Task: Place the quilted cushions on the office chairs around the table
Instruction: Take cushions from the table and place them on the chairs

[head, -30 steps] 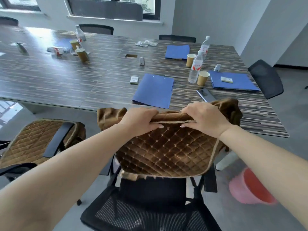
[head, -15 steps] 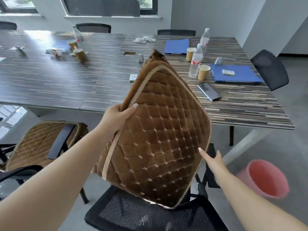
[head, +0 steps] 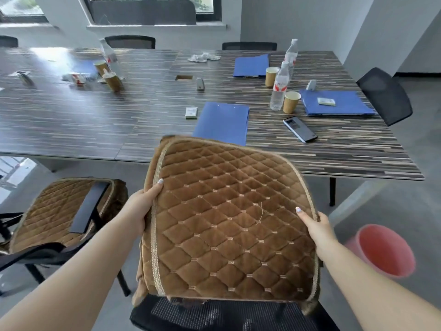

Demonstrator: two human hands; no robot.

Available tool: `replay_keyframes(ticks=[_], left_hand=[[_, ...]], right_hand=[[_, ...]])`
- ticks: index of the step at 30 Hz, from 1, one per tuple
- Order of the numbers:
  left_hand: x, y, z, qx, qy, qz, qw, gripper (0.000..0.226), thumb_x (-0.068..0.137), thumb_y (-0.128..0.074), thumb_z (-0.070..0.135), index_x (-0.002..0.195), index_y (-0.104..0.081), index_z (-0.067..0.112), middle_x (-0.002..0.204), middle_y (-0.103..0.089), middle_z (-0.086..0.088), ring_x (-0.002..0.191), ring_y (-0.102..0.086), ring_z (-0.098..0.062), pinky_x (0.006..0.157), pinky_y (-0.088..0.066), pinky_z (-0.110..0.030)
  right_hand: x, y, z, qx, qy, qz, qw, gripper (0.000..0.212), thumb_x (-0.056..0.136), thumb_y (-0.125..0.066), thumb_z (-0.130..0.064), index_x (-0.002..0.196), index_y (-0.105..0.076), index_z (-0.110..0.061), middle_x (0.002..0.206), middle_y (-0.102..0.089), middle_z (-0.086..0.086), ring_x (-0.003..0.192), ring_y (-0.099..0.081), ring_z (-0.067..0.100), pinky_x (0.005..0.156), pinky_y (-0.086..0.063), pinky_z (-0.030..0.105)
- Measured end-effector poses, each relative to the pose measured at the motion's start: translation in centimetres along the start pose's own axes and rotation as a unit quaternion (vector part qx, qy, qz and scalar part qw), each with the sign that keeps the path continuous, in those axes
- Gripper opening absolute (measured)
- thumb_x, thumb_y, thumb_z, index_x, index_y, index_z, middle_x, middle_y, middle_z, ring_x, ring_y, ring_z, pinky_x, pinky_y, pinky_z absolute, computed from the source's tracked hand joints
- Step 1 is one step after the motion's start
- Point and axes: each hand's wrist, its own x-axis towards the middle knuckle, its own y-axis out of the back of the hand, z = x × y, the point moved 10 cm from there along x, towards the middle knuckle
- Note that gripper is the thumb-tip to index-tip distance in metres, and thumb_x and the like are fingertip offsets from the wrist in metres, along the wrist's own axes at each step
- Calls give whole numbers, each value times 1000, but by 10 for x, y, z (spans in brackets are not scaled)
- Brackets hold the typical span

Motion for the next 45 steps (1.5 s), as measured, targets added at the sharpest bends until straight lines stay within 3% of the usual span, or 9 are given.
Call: replay_keyframes(ticks=[5, 11, 17, 21, 26, 30, 37, 40, 45], left_hand=[[10, 14, -68, 50, 82, 13, 995, 58, 73, -75, 52, 110, -63, 8, 101, -71, -16, 93, -67, -35, 90, -52, -48], [26, 19, -121, 109, 142, -9, 984, 41, 80, -75, 33, 106, -66, 2, 100, -72, -18, 94, -68, -36, 95, -51, -48], [61, 11, -137, 143, 166, -38, 975, 22, 84, -72, 26, 98, -60, 12, 100, -68, -12, 96, -65, -33, 92, -50, -43], [99, 5, -148, 154, 177, -20, 972, 20, 84, -70, 20, 102, -64, 13, 101, -70, -12, 96, -67, -33, 94, -52, -46], [149, -8, -161, 179, 162, 20, 970, 27, 83, -66, 19, 110, -65, 12, 102, -71, -11, 94, -68, -32, 91, -54, -48], [195, -26, -170, 198, 135, 42, 970, 41, 83, -67, 23, 122, -58, 13, 115, -67, -10, 101, -65, -29, 93, -52, -47], [258, -60, -197, 228, 103, 93, 964, 51, 89, -61, 20, 137, -44, 11, 129, -57, -13, 111, -58, -30, 90, -47, -36], [270, -61, -235, 235, 132, 112, 956, 54, 92, -58, 20, 141, -37, 14, 133, -54, -13, 115, -56, -33, 95, -46, -40], [270, -45, -299, 301, 183, 152, 923, 50, 91, -61, 23, 136, -41, 14, 132, -56, -15, 116, -56, -38, 94, -46, -41]], right_hand=[[-1, -2, 31, -54, -19, 0, 998, 71, 75, -75, -45, 132, -51, -12, 125, -59, 11, 113, -56, 33, 96, -46, 44], [-1, -4, 58, -111, -42, 9, 993, 51, 81, -73, -30, 124, -59, -5, 116, -64, 15, 102, -58, 33, 82, -43, 35], [11, -15, 70, -128, -59, 35, 989, 49, 84, -70, -25, 124, -55, -2, 117, -62, 18, 100, -56, 34, 86, -44, 38], [41, -33, 62, -159, -49, 46, 985, 60, 83, -69, -37, 132, -50, -9, 125, -60, 14, 112, -56, 37, 95, -47, 47], [89, -58, 51, -187, -23, 62, 980, 61, 86, -66, -38, 137, -45, -13, 129, -58, 10, 116, -55, 36, 93, -45, 44], [133, -75, 58, -193, -3, 91, 977, 57, 87, -65, -37, 136, -46, -17, 127, -60, 8, 114, -57, 35, 92, -45, 44], [196, -100, 104, -186, 3, 126, 975, 60, 88, -63, -39, 138, -43, -12, 133, -57, 10, 120, -54, 34, 98, -42, 46], [206, -106, 135, -193, -4, 126, 973, 55, 89, -62, -37, 135, -46, -12, 128, -59, 9, 115, -56, 35, 94, -43, 43], [214, -114, 198, -208, -39, 112, 971, 56, 88, -64, -33, 137, -46, -14, 129, -60, 8, 116, -56, 34, 95, -43, 41]])
